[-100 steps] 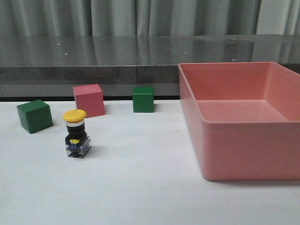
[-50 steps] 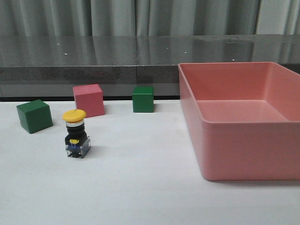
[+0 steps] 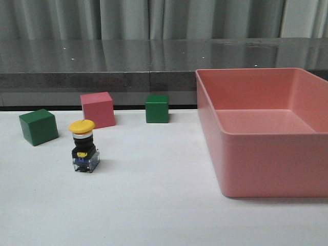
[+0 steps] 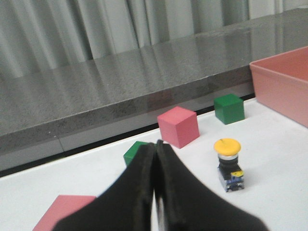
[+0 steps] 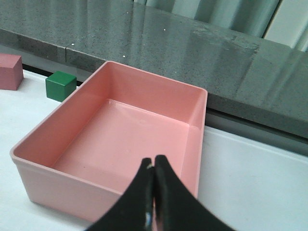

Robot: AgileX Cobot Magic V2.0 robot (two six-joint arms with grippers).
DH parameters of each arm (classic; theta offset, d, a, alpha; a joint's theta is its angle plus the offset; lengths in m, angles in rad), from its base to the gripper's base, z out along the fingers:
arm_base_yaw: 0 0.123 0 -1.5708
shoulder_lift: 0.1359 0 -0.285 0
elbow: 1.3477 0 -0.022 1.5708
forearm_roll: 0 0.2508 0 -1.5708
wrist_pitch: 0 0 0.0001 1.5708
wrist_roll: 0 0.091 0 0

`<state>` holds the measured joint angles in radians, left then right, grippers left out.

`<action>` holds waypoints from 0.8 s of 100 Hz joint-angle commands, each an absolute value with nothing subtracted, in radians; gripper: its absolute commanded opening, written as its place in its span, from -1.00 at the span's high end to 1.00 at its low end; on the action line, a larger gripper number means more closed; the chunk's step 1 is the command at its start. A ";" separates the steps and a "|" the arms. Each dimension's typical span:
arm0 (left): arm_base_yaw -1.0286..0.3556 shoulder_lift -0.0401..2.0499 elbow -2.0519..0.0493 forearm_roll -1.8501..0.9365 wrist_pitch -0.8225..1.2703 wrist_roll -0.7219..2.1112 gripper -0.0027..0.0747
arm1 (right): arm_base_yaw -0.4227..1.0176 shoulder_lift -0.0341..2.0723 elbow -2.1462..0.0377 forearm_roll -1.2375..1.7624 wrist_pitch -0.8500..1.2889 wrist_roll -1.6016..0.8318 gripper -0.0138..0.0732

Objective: Place and stand button with both arms

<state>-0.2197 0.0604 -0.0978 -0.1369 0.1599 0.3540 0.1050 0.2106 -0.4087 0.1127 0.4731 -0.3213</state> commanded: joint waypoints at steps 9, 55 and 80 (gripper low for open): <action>-0.136 0.024 -0.066 -0.047 0.056 0.179 0.98 | 0.100 0.218 -0.433 0.121 0.396 -0.324 0.82; -0.051 -0.036 0.045 0.033 -0.067 0.010 0.98 | 0.100 0.219 -0.433 0.121 0.397 -0.324 0.82; -0.051 -0.036 0.045 0.033 -0.067 0.010 0.98 | 0.100 0.219 -0.433 0.121 0.397 -0.324 0.82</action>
<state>-0.0564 -0.0049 0.0000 0.0341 0.0248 0.0211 0.1050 0.2085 -0.4087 0.1127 0.4738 -0.3213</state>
